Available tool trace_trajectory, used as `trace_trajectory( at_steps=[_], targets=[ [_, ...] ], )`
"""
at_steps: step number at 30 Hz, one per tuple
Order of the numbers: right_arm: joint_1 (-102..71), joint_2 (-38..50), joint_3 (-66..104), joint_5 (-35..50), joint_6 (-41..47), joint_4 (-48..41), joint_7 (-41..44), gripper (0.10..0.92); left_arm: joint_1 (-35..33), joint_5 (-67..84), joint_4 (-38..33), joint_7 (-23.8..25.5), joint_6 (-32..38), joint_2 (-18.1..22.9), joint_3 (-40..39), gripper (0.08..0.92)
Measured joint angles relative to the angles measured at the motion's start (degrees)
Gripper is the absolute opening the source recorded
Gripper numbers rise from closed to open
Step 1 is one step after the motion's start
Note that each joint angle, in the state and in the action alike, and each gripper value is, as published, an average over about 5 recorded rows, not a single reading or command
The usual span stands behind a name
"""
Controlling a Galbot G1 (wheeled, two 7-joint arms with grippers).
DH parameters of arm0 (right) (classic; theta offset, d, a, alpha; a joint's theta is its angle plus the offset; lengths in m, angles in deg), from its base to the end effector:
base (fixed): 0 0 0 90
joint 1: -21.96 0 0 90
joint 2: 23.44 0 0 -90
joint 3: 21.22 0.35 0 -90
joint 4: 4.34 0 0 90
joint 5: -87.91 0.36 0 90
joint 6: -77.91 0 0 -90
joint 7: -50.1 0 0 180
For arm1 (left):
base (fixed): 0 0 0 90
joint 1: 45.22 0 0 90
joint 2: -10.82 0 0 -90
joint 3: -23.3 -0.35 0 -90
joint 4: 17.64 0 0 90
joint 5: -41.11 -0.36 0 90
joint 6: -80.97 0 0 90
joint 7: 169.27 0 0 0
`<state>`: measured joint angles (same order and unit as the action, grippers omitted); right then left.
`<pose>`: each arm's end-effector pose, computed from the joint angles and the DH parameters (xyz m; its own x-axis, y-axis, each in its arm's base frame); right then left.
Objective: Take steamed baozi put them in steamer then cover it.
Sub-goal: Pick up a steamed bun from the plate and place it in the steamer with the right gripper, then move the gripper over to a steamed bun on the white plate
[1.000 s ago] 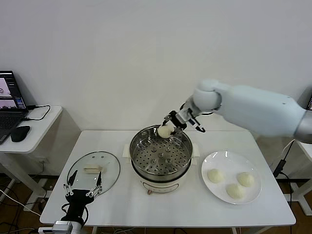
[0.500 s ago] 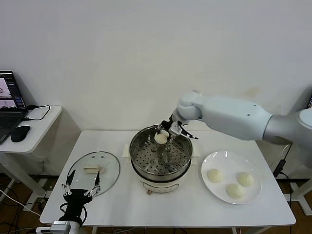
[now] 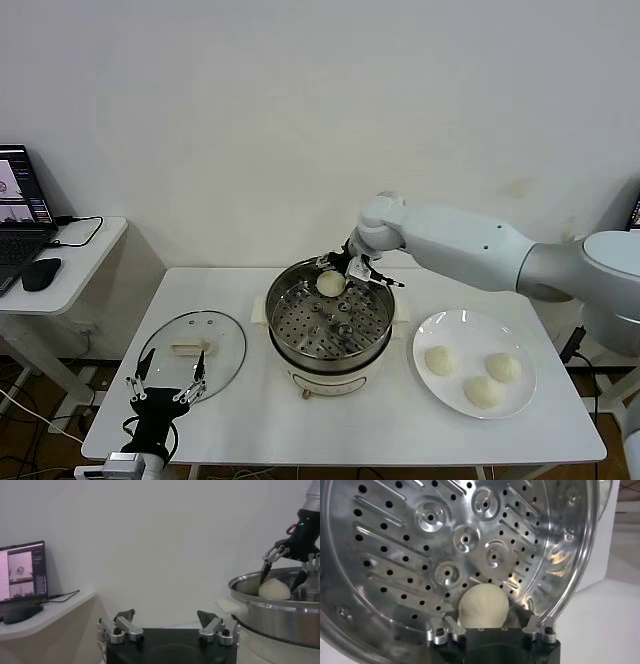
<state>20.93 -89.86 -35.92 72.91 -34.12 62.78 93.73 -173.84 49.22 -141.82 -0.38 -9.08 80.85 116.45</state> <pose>0.5758 0.0980 -0.0945 -0.3296 -0.3320 0.8838 -0.2241 -0.8819 -0.4148 0.1491 0.0658 -0.2897 -0.9974 -0.0413 0.0585 -0.0303 0.9835 0.1784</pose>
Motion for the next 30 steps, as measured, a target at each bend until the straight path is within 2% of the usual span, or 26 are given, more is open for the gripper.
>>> trace_trajectory(
  at_steps=[8, 15, 22, 30],
  targets=[
    [8.0, 8.0, -1.6, 13.7, 13.2, 10.4, 6.3, 0.823, 0.1, 0.4, -0.5, 0.0, -0.1, -0.7, -0.1, 0.823],
    [14.3, 19.5, -3.6, 22.8, 26.7, 20.5, 10.3, 0.823, 0.9, 1.0, -0.6, 0.1, -0.1, -1.8, -0.5, 0.823],
    [15.7, 32.3, -6.0, 25.2, 34.1, 27.8, 12.1, 0.823, 1.6, 1.8, -0.2, 0.2, -0.1, -3.1, -0.8, 0.823],
    [9.1, 43.0, -4.2, 22.3, 37.4, 31.0, 12.8, 0.823, 2.6, 2.0, 0.8, 0.3, -0.2, -3.5, -1.4, 0.823]
  ],
)
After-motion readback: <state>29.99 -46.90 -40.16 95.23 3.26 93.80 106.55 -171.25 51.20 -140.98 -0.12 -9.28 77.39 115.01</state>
